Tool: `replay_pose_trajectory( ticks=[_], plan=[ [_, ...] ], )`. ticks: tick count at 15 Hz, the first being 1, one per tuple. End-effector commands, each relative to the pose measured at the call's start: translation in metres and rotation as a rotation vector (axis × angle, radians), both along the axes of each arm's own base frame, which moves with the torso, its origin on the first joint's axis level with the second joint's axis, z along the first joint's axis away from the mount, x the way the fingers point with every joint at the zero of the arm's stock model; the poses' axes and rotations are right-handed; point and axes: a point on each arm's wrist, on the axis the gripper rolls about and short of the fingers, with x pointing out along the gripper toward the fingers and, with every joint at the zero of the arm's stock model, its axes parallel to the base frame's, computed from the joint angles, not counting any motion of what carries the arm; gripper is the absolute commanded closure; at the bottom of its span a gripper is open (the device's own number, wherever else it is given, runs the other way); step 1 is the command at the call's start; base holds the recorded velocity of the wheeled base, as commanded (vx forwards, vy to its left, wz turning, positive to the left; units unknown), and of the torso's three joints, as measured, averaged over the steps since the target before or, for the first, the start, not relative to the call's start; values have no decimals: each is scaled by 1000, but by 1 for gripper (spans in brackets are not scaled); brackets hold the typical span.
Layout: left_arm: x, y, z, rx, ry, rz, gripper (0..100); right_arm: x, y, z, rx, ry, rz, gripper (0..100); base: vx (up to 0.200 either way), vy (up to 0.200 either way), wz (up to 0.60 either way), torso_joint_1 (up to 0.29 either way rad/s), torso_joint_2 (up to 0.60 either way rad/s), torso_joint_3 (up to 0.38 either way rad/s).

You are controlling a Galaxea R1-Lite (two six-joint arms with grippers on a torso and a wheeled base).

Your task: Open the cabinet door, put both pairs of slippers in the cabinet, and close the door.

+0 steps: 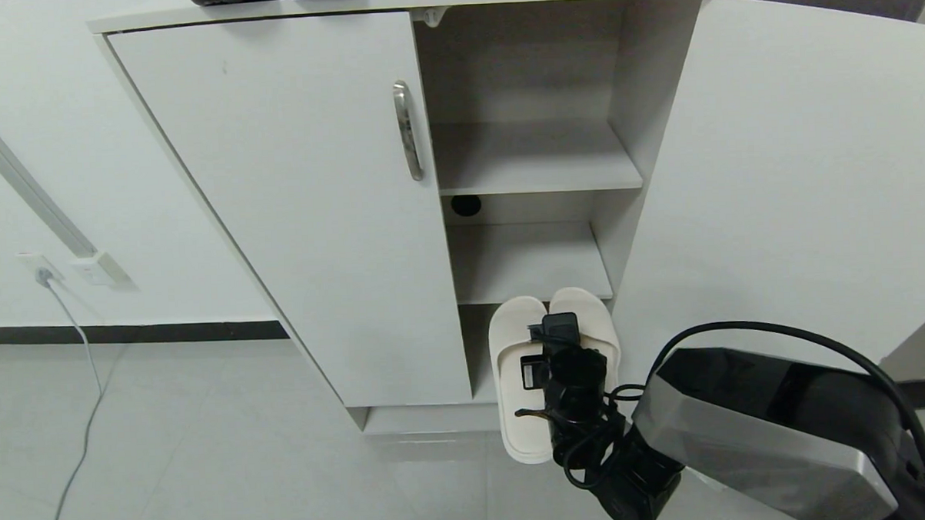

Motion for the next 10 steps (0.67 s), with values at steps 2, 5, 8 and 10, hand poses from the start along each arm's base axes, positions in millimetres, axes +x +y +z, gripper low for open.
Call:
replay_pose_trajectory(
  ticks=[2, 5, 8, 10],
  plan=[
    [0, 0, 0, 0, 2, 0, 100, 0, 0, -2, -4, 4, -1, 100, 0, 0, 0, 0, 0, 0],
    [0, 0, 0, 0, 2, 0, 100, 0, 0, -2, -4, 4, -2, 100, 0, 0, 0, 0, 0, 0],
    [0, 0, 0, 0, 2, 0, 100, 0, 0, -2, -4, 4, -1, 100, 200, 0, 0, 2, 7, -1],
    [0, 0, 0, 0, 2, 0, 100, 0, 0, -2, -4, 4, -1, 100, 200, 0, 0, -2, 2, -2]
  ],
)
